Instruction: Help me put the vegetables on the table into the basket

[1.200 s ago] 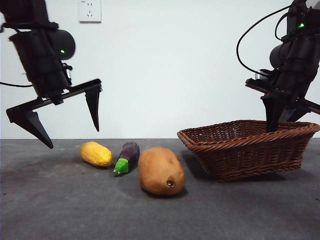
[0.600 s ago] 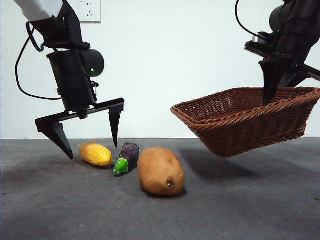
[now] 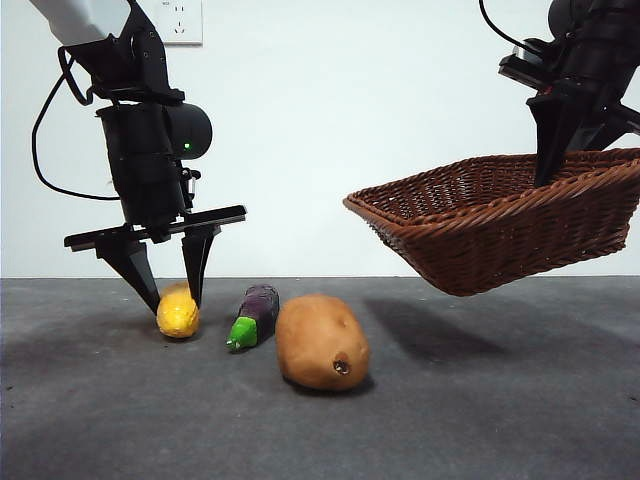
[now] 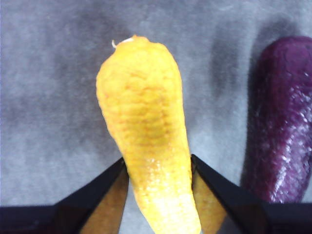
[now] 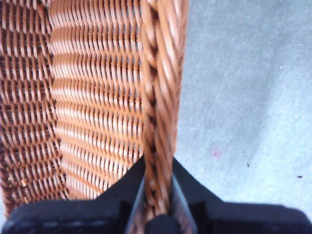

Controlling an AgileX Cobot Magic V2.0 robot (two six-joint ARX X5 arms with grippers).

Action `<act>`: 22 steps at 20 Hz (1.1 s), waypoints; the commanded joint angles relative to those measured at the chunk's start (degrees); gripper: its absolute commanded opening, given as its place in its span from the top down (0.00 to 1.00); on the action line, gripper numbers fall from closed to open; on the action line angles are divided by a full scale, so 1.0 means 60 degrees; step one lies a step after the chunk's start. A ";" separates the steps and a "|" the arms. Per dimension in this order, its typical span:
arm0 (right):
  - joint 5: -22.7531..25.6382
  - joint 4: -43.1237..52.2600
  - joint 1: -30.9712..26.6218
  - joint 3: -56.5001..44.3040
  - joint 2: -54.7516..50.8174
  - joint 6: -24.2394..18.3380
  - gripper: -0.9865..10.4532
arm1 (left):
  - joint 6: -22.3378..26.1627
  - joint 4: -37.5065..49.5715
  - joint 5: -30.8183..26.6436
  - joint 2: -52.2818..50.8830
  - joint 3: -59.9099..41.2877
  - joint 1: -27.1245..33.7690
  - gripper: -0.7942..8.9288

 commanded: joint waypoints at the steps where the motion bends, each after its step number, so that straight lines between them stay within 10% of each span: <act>1: 0.0022 -0.0033 0.0011 0.0029 -0.0011 0.0033 0.92 | 0.0546 -0.0204 0.0940 0.0058 0.0211 -0.0022 0.93; 6: 0.0273 -0.0113 0.0076 0.0029 -0.0011 0.0554 0.92 | 0.1056 -0.0688 0.2229 -0.0867 0.1337 -0.0259 0.93; 22: 0.0277 -0.0787 0.2208 0.0029 -0.0623 0.1242 0.92 | 0.1013 -0.1133 0.1792 -0.2641 0.1399 -0.2860 0.92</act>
